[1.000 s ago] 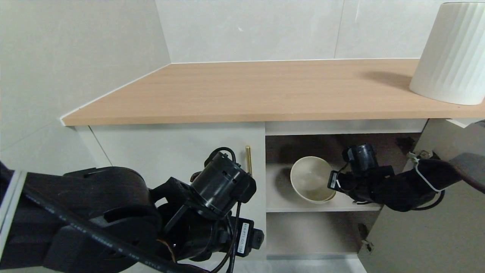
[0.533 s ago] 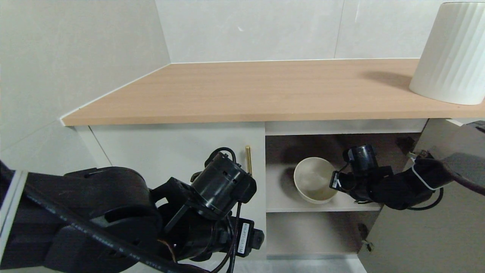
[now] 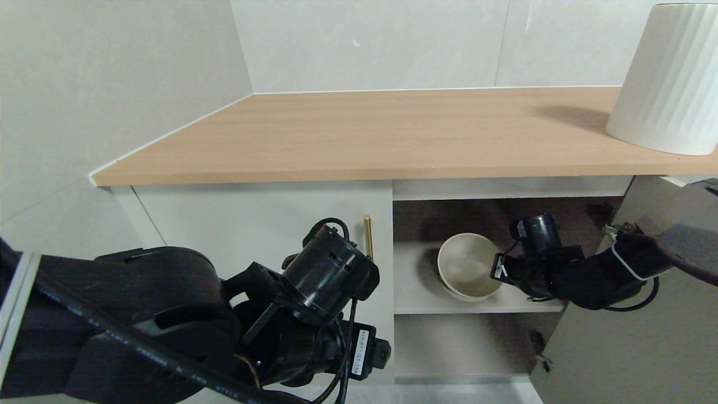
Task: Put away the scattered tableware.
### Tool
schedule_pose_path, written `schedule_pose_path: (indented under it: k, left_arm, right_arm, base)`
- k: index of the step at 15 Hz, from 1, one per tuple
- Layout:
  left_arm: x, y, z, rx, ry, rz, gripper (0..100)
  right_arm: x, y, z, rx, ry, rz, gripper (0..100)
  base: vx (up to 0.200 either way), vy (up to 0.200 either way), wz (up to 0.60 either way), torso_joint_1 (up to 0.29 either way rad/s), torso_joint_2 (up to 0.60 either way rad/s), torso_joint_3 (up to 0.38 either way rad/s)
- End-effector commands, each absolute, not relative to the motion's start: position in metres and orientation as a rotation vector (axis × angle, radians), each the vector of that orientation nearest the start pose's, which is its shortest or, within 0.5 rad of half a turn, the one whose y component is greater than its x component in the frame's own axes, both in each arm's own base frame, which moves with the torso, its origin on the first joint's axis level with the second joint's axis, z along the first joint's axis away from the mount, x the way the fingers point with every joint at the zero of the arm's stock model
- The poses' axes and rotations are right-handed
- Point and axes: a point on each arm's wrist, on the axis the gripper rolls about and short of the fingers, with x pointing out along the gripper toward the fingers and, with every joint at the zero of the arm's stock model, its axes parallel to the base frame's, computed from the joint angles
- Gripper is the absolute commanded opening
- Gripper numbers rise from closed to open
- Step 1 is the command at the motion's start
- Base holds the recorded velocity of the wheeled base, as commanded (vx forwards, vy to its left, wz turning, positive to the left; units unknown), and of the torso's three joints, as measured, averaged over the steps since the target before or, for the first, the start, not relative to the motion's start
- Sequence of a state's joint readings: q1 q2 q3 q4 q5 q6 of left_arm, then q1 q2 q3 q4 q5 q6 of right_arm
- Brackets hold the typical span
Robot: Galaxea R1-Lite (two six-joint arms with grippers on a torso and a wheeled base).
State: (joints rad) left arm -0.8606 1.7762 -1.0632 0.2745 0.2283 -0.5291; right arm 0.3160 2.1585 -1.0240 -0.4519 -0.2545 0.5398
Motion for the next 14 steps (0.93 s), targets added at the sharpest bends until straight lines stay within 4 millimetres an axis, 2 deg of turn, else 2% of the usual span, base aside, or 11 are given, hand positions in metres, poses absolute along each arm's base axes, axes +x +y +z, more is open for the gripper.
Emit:
schedule_pose_path:
  k: [1, 14]
  left_arm:
    - [0.1990, -0.2236, 0.1504, 0.040, 0.970, -0.329, 100]
    - [0.1989, -0.2234, 0.1509, 0.039, 0.969, -0.330, 100]
  right_arm:
    - [0.3699, 0.1150, 0.0595, 0.328, 0.651, -0.119, 0]
    - [0.3693, 0.1148, 0.0567, 0.321, 0.665, -0.122, 0]
  base:
    - [0.000, 0.000, 0.00, 0.000, 0.00, 0.000]
    - [0.000, 0.000, 0.00, 0.000, 0.00, 0.000]
